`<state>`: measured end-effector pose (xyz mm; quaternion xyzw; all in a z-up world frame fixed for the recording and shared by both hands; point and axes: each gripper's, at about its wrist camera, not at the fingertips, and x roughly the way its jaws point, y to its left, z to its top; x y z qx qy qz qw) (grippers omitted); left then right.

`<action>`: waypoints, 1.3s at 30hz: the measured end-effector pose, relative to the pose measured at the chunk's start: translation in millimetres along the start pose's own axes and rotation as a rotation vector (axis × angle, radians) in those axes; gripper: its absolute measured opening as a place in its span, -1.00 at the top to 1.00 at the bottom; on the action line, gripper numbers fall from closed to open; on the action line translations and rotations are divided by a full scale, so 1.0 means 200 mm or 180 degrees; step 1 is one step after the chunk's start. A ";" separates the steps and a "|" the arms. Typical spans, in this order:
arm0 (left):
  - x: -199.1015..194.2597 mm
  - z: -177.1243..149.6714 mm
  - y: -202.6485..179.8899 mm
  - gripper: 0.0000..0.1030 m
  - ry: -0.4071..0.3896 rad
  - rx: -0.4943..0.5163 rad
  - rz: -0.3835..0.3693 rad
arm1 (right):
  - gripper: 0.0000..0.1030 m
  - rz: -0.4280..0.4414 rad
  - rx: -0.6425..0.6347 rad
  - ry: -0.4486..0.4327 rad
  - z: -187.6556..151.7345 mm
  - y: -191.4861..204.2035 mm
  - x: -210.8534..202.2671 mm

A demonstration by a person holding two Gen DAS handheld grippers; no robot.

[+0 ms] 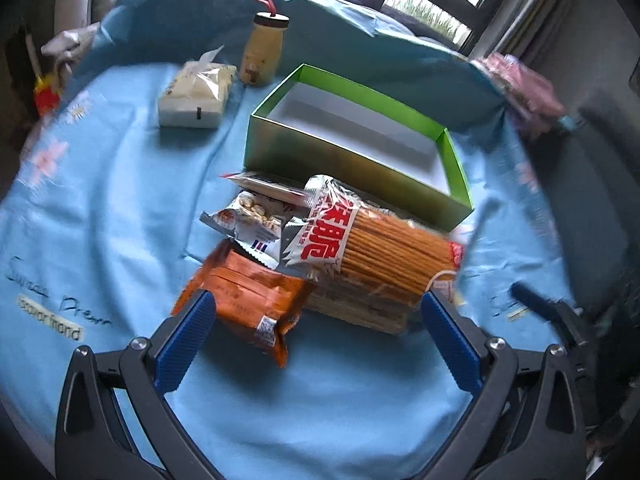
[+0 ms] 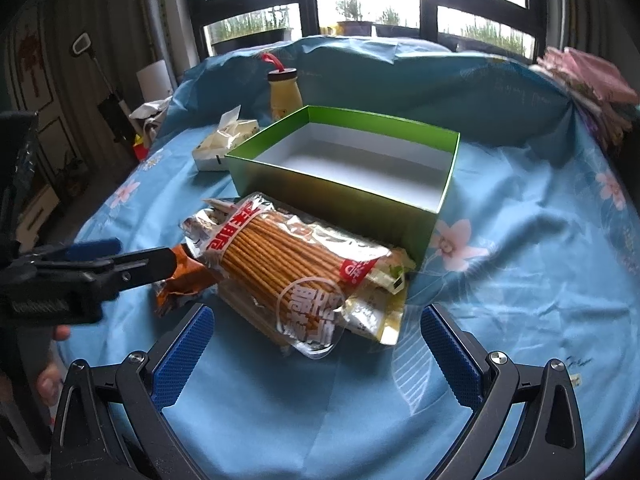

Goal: Organize snacks
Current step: 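Grasp the breadstick bag with the left gripper and lift it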

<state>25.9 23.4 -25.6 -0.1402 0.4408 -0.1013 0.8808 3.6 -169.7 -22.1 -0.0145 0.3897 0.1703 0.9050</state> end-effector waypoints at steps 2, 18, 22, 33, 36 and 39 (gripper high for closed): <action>0.00 0.01 0.03 -0.99 -0.0051 0.0015 -0.0041 | -0.99 0.0051 0.0071 0.0037 -0.01 -0.01 0.02; 0.19 0.18 0.01 -0.82 0.0097 0.0507 -0.0530 | -0.77 0.0212 0.0481 0.0139 -0.04 -0.13 0.14; 0.28 0.23 -0.01 -0.82 0.0267 0.0569 -0.0608 | -0.63 0.0269 0.0538 0.0155 -0.03 -0.14 0.16; 0.43 0.23 -0.05 -0.82 0.0651 0.0570 -0.0677 | -0.35 0.0441 0.0672 0.0283 0.01 -0.16 0.29; 0.44 0.24 -0.04 -0.77 0.0681 0.0488 -0.0768 | -0.22 0.0440 0.0630 0.0269 0.02 -0.15 0.30; 0.44 0.23 -0.02 -0.39 0.0711 0.0419 -0.0768 | -0.11 0.0458 0.0609 0.0287 0.03 -0.17 0.31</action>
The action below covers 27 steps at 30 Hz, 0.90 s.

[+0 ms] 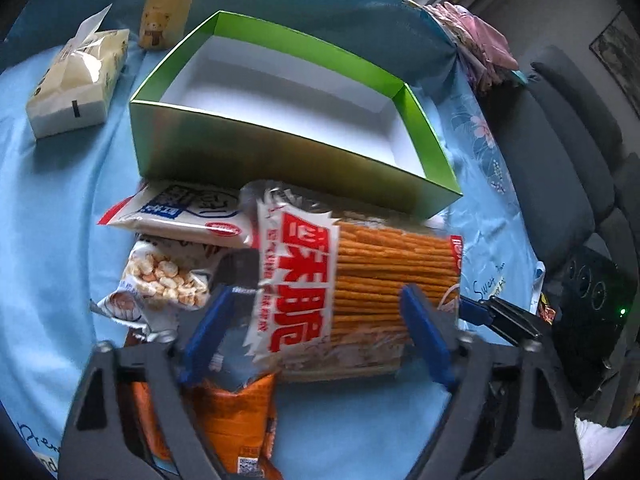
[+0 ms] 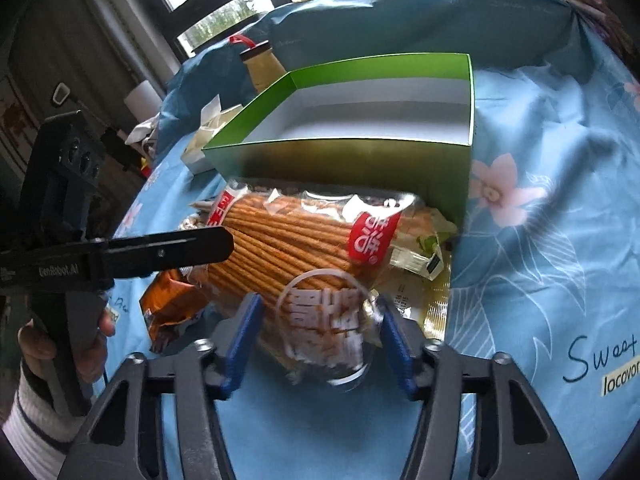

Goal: Organize snacks
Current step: 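Grasp the breadstick bag with the left gripper and lift it, then lower the breadstick bag into the green box and open the left gripper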

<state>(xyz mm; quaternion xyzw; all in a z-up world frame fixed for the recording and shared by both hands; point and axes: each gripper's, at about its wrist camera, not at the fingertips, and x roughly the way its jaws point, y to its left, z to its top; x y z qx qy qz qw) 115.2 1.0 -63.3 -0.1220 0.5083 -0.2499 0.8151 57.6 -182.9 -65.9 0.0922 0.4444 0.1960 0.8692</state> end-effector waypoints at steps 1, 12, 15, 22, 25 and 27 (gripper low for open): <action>0.01 0.00 0.01 -0.36 0.0029 -0.0026 -0.0011 | -0.10 0.0014 -0.0005 0.0008 0.00 -0.01 0.00; -0.03 -0.04 -0.05 -0.05 -0.0045 -0.0001 -0.0021 | 0.10 0.0167 -0.0051 0.0012 0.00 -0.06 0.01; -0.05 -0.05 -0.07 -0.04 -0.0086 0.0029 -0.0002 | 0.12 0.0219 -0.0055 -0.0010 0.00 -0.06 -0.02; -0.16 -0.03 -0.12 -0.04 -0.0264 0.0079 0.0003 | 0.13 0.0266 -0.0139 -0.0166 0.04 -0.03 -0.13; -0.21 0.01 -0.16 -0.04 -0.0350 0.0117 0.0032 | 0.13 0.0284 -0.0184 -0.0248 0.07 -0.01 -0.17; -0.23 0.05 -0.17 -0.04 -0.0392 0.0108 0.0033 | 0.13 0.0300 -0.0215 -0.0300 0.12 -0.01 -0.19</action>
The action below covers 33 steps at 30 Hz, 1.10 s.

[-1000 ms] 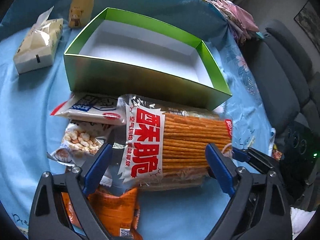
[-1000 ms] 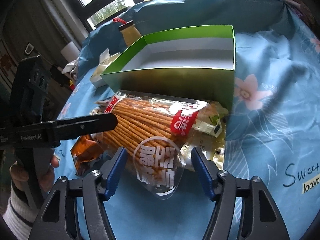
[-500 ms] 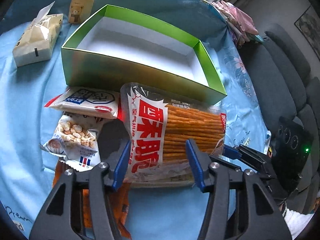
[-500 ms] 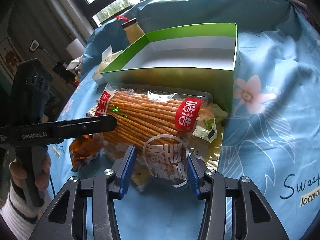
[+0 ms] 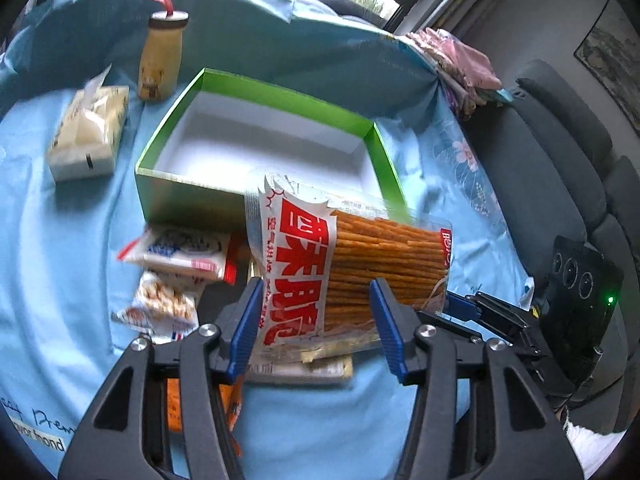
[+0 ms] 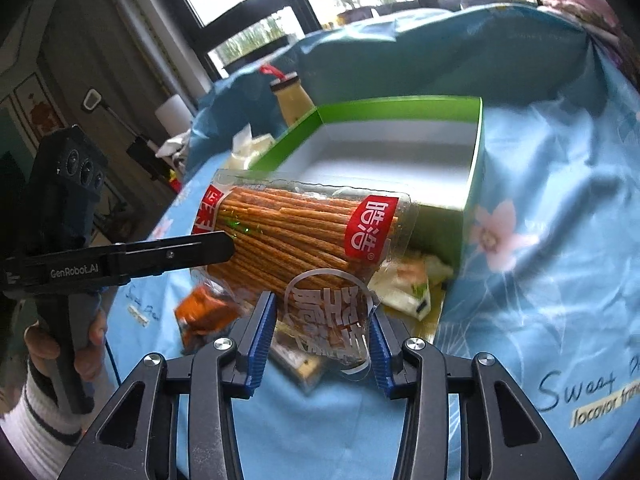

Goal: Organize snacks
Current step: 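Lower the breadstick bag into the green box and open the left gripper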

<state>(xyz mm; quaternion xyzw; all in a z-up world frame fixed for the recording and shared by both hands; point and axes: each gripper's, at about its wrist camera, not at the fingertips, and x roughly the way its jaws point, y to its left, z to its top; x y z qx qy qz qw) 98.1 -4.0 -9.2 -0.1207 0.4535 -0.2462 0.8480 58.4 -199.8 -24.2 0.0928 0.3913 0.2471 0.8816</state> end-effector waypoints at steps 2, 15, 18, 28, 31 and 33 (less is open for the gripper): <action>-0.01 0.05 -0.01 -0.04 -0.0047 -0.0014 0.0004 | 0.13 0.0003 -0.0045 -0.0031 0.04 0.00 -0.01; 0.13 0.41 0.05 -0.08 -0.0163 -0.0163 0.0149 | 0.12 0.0065 -0.0113 -0.0099 0.37 -0.11 0.12; 0.21 0.47 0.08 -0.09 -0.0097 -0.0222 0.0163 | 0.12 0.0070 -0.0067 -0.0043 0.42 -0.16 0.19; 0.46 0.54 0.23 -0.15 0.0116 -0.0551 0.0244 | 0.05 -0.0224 -0.0085 0.0198 0.50 -0.27 0.43; 0.48 0.55 0.25 -0.35 0.0121 -0.0534 0.0438 | -0.06 -0.0419 -0.0146 0.0206 0.52 -0.27 0.48; 0.47 0.55 0.26 -0.37 0.0108 -0.0530 0.0447 | -0.20 -0.0575 -0.0174 0.0200 0.52 -0.27 0.49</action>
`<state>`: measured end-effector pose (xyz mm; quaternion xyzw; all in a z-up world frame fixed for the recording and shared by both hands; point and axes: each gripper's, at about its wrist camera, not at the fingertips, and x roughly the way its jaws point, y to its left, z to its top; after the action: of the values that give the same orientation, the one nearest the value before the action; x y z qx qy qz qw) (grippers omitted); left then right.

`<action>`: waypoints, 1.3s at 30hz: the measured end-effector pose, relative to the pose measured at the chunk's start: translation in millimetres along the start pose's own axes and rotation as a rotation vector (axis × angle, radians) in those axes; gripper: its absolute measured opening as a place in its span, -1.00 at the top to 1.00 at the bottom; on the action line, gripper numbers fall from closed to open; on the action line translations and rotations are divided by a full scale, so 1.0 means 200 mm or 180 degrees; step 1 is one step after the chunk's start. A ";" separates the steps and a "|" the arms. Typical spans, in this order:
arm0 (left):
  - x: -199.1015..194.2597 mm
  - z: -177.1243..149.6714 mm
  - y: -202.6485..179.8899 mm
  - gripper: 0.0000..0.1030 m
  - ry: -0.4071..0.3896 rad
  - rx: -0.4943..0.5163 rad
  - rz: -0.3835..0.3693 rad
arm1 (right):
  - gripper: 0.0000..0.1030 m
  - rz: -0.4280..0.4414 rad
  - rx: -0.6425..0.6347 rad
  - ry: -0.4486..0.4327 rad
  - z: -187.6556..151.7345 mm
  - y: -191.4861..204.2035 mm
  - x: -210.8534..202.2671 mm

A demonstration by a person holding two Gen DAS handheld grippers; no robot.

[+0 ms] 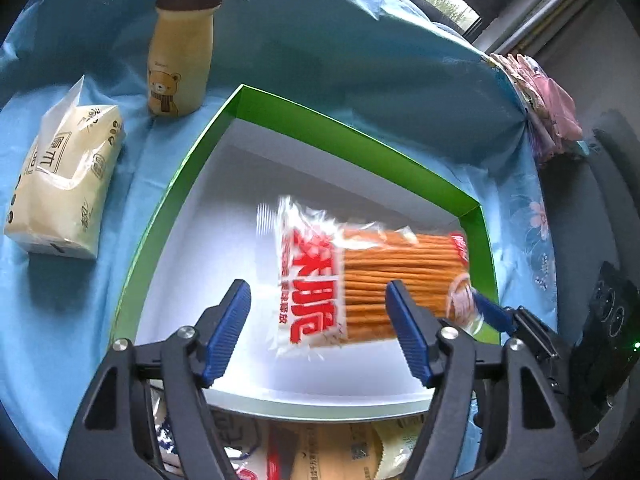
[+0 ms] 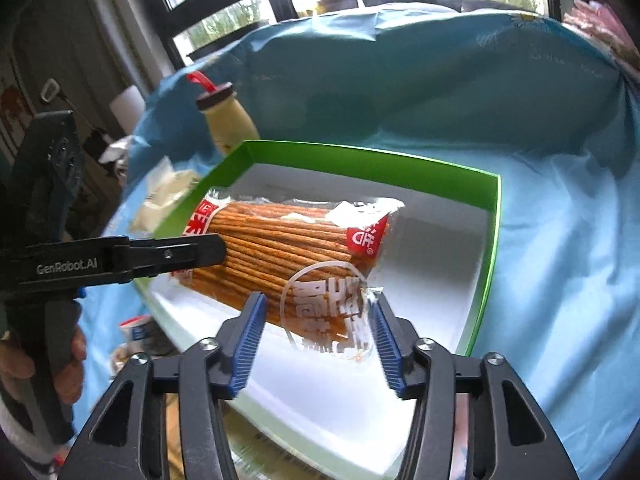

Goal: Organize snacks
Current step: 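Lower the breadstick bag into the green box and open the left gripper, then grasp the orange snack packet with the left gripper and lift it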

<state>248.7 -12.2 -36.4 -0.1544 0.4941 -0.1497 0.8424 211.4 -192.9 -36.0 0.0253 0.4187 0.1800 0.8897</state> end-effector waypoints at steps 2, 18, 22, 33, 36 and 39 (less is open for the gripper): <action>-0.03 0.01 0.01 -0.43 -0.0043 -0.0023 -0.0007 | -0.31 -0.0082 -0.0024 -0.0002 0.01 0.00 0.01; -0.43 -0.21 0.02 -0.68 -0.0204 0.0151 0.0300 | -0.44 -0.0176 0.0080 -0.0324 -0.12 -0.06 -0.35; -0.50 -0.30 0.01 -0.70 -0.0203 0.0156 0.0357 | -0.45 -0.0071 0.0042 -0.0299 -0.20 -0.02 -0.42; -0.65 -0.57 0.02 -0.70 -0.0269 0.0193 0.0488 | -0.45 0.0180 -0.0154 -0.0277 -0.41 0.17 -0.58; -0.66 -0.65 0.04 -0.70 -0.0303 0.0199 0.0543 | -0.45 0.0244 -0.0176 -0.0266 -0.47 0.21 -0.61; -0.67 -0.72 0.07 -0.70 -0.0279 0.0183 0.0545 | -0.45 0.0300 -0.0215 -0.0239 -0.51 0.27 -0.61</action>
<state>61.7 37.6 -3.8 -0.0938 0.4636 -0.0844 0.8770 46.2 -195.9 -1.6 0.0217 0.3770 0.2347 0.8957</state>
